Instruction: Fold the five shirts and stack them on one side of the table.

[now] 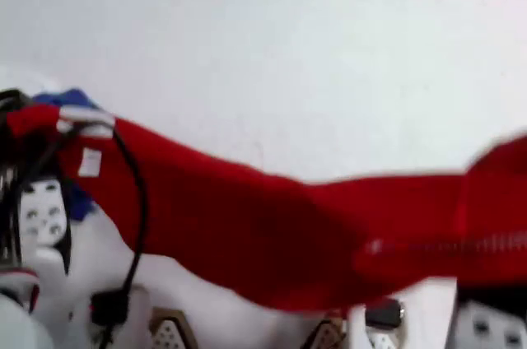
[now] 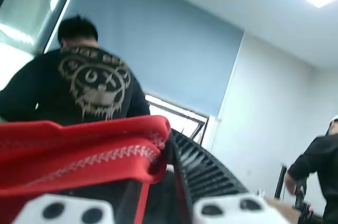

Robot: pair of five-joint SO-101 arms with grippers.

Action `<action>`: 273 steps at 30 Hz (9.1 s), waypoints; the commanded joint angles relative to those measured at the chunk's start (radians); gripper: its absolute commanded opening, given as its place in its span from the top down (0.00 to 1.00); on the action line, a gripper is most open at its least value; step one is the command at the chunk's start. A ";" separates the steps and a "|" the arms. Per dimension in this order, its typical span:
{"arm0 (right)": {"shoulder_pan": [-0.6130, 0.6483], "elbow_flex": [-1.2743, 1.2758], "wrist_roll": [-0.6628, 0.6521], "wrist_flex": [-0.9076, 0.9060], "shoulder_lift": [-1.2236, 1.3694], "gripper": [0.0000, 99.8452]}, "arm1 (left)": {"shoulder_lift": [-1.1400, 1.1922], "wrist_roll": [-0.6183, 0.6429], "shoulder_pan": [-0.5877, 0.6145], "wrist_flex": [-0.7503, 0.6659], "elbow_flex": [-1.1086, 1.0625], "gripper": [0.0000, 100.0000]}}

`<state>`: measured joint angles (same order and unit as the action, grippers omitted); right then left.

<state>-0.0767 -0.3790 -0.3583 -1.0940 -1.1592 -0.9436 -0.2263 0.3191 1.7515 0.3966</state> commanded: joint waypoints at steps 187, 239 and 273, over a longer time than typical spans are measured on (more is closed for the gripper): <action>0.074 0.578 0.002 0.174 1.244 0.98 | 1.537 0.015 -0.241 -0.285 -0.042 0.97; -0.031 0.741 -0.244 -0.176 1.041 0.98 | 1.066 -0.046 -0.167 -0.430 -0.699 0.97; 0.395 1.398 -0.382 -0.120 0.636 0.98 | 1.034 -0.037 -0.167 -0.749 -1.027 0.97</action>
<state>0.3191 1.0449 -0.6912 -1.1815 -0.4565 0.0829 -0.2585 0.1488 1.0487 -0.6283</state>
